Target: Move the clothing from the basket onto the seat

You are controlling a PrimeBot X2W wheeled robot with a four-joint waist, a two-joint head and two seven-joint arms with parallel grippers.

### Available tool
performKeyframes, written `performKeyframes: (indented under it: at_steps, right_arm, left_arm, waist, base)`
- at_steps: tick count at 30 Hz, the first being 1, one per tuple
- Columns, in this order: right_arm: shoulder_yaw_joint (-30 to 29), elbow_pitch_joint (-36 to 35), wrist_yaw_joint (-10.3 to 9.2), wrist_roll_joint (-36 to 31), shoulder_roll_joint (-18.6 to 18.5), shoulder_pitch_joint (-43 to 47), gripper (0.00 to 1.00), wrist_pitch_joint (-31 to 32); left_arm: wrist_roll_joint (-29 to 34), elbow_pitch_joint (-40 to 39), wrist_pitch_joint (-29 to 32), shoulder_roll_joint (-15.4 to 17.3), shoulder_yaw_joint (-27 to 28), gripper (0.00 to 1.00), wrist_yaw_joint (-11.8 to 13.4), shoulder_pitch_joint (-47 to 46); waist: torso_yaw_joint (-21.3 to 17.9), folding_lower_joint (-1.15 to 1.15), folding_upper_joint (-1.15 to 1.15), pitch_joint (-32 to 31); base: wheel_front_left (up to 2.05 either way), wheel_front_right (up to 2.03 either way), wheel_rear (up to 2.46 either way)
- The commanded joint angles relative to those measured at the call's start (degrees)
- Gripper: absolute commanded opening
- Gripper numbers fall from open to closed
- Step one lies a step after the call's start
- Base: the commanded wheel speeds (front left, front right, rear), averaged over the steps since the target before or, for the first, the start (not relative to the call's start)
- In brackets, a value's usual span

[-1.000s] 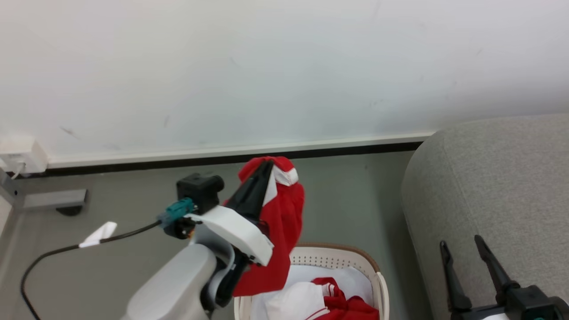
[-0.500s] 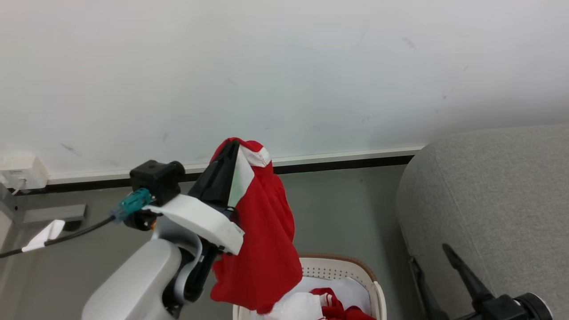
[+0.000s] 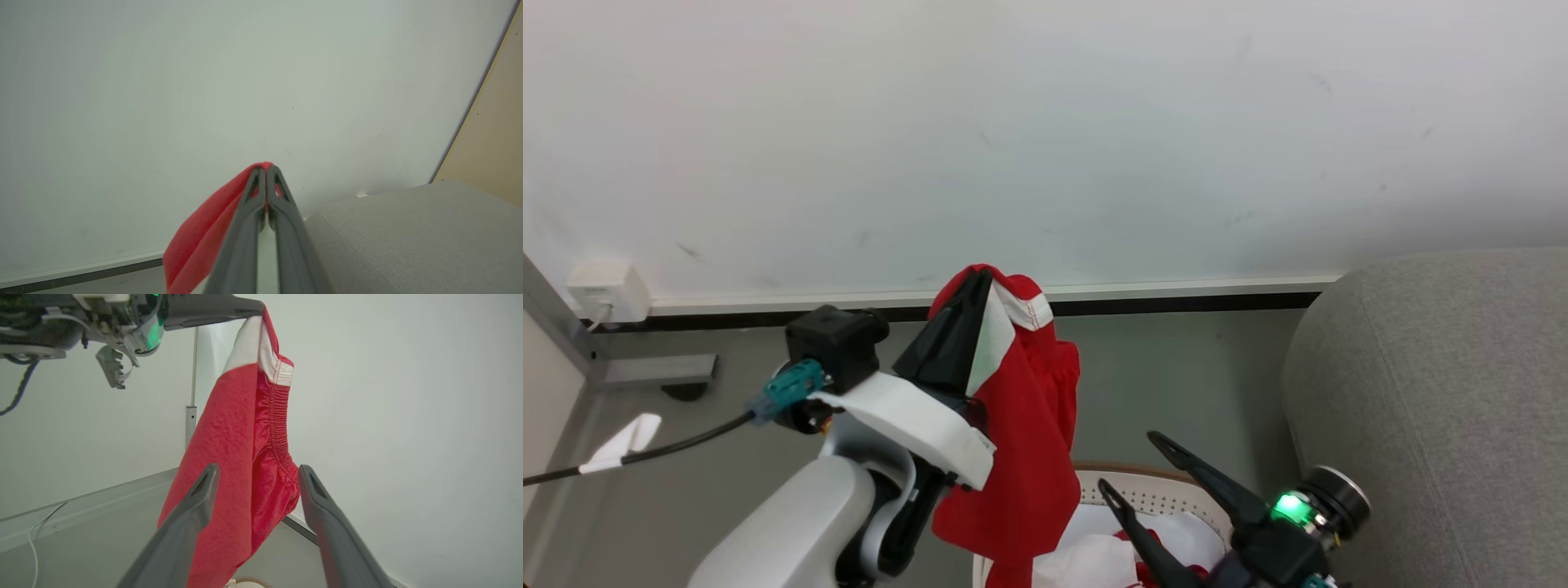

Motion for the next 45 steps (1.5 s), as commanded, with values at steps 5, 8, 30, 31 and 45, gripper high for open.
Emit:
performKeyframes:
  at_steps: [5,8,30,31,45]
  right_arm:
    - [4.15,5.72,-0.12,-0.37,2.13,-6.91,1.0,0.04]
    - [5.86,10.9,-0.12,-1.12,3.53,-10.65,1.0,0.04]
    - [22.39,26.02,-0.12,15.54,6.8,-27.27,0.0,0.49]
    - [22.48,25.83,-0.12,16.2,6.79,-27.63,0.0,0.43]
    - [17.5,25.14,-0.12,16.48,6.81,-26.88,0.0,-0.04]
  left_arm:
    - [0.77,0.07,0.36,-0.7,-0.7,0.0,-0.21,-0.4]
    - [0.9,0.19,0.53,-1.12,-1.14,0.0,-0.23,-0.65]
    - [0.63,0.81,0.85,-4.42,-4.21,0.0,-0.78,-1.54]
    - [0.53,0.99,0.79,-4.41,-4.15,0.0,-0.78,-1.56]
    - [1.84,2.53,-1.24,-2.27,-2.89,1.0,1.29,-0.21]
  waist:
    - [1.22,0.0,0.0,-0.05]
    - [1.8,0.0,0.0,-0.04]
    - [4.23,0.0,0.0,0.44]
    - [4.26,0.0,0.0,0.46]
    - [2.42,0.0,0.0,0.51]
  base:
    - [0.0,0.0,0.0]
    - [0.0,0.0,0.0]
    - [0.0,0.0,0.0]
    - [0.0,0.0,0.0]
    - [0.0,0.0,0.0]
